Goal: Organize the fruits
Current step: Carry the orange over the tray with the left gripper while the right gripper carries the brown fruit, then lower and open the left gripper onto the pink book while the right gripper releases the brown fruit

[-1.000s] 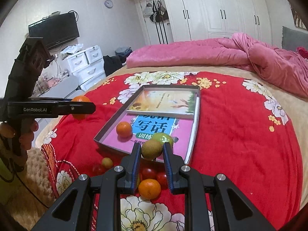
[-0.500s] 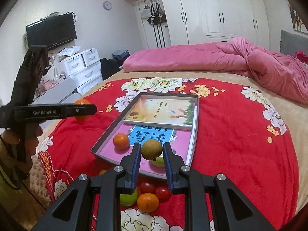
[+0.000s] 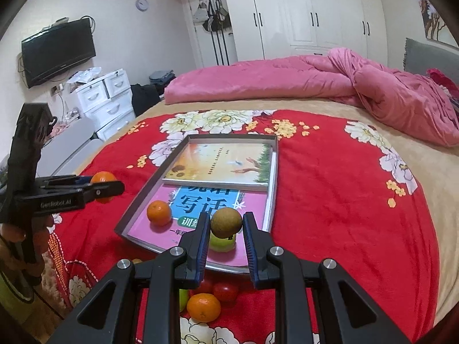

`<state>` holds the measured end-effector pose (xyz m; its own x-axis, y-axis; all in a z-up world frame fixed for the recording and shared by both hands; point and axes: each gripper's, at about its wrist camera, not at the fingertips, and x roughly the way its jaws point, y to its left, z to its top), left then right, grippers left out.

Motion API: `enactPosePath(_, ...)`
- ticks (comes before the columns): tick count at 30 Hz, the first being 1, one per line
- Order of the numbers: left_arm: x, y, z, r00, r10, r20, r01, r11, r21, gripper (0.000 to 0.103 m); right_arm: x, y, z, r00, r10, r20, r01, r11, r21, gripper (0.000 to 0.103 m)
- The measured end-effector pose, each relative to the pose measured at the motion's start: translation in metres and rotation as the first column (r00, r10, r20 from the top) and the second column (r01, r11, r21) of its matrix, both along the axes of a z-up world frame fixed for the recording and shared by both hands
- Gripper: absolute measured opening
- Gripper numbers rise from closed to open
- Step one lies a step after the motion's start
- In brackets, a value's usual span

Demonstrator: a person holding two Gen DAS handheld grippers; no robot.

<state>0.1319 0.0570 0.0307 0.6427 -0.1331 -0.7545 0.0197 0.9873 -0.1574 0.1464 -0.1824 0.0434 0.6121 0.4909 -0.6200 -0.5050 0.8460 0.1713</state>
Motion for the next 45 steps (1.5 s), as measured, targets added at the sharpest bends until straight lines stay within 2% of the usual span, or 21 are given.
enactPosePath(14, 0.01, -0.036, -0.019, 0.995, -0.098, -0.014, 0.098, 0.995, -0.003, 0.043, 0.001, 0.007, -0.009, 1.0, -0.002, -0.009, 0.001, 0.999, -0.035, 0.024)
enactPosePath(21, 0.023, -0.049, -0.037, 0.99, -0.132, -0.052, 0.132, 0.991, -0.008, 0.043, 0.002, 0.013, -0.019, 1.0, 0.012, -0.024, -0.013, 0.998, -0.063, 0.024)
enactPosePath(45, 0.04, -0.058, -0.066, 0.976, -0.182, -0.116, 0.185, 0.983, 0.018, 0.043, 0.01, 0.028, -0.055, 0.994, 0.039, -0.106, -0.052, 0.992, -0.115, 0.024)
